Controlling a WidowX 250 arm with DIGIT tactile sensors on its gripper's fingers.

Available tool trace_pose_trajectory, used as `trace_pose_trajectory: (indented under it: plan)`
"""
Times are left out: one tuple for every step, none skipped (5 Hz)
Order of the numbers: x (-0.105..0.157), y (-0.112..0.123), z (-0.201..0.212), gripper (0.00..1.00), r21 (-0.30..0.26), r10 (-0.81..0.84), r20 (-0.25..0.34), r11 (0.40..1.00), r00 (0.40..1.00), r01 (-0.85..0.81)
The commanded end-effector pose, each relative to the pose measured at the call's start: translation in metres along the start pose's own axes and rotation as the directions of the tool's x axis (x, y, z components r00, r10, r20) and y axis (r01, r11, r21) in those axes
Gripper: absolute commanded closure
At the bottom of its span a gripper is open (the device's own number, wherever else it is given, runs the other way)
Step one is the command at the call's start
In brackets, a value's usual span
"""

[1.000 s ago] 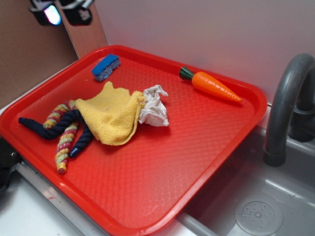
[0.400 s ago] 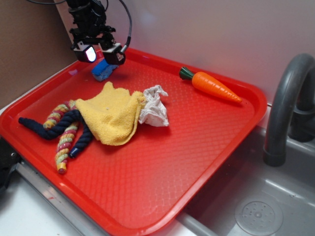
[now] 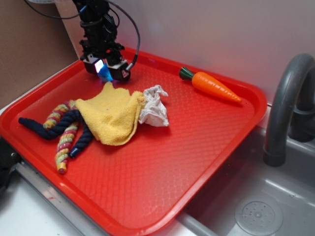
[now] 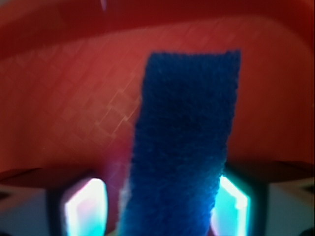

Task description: Grab the blue sponge.

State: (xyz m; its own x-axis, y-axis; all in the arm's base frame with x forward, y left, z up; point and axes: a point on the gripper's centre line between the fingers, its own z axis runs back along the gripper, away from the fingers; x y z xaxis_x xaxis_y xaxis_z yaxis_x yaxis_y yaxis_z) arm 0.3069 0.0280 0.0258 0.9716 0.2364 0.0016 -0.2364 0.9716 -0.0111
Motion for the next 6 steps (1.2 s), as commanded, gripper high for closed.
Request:
trace_pose_trajectory:
  plan:
    - [0.004, 0.004, 0.001, 1.00, 0.042, 0.005, 0.010, 0.999, 1.000, -0.005]
    - [-0.007, -0.023, 0.050, 1.00, 0.087, -0.020, -0.006, 0.996, 1.000, 0.021]
    - [-0.031, -0.043, 0.103, 1.00, -0.049, 0.014, 0.013, 0.999, 1.000, -0.013]
    - [-0.057, -0.050, 0.154, 1.00, -0.114, -0.002, 0.046, 0.993, 0.999, 0.007]
    - [-0.074, -0.053, 0.203, 1.00, -0.153, -0.030, 0.060, 0.987, 0.998, 0.039]
    - [-0.089, -0.059, 0.226, 1.00, -0.260, -0.113, 0.053, 0.958, 0.992, 0.123]
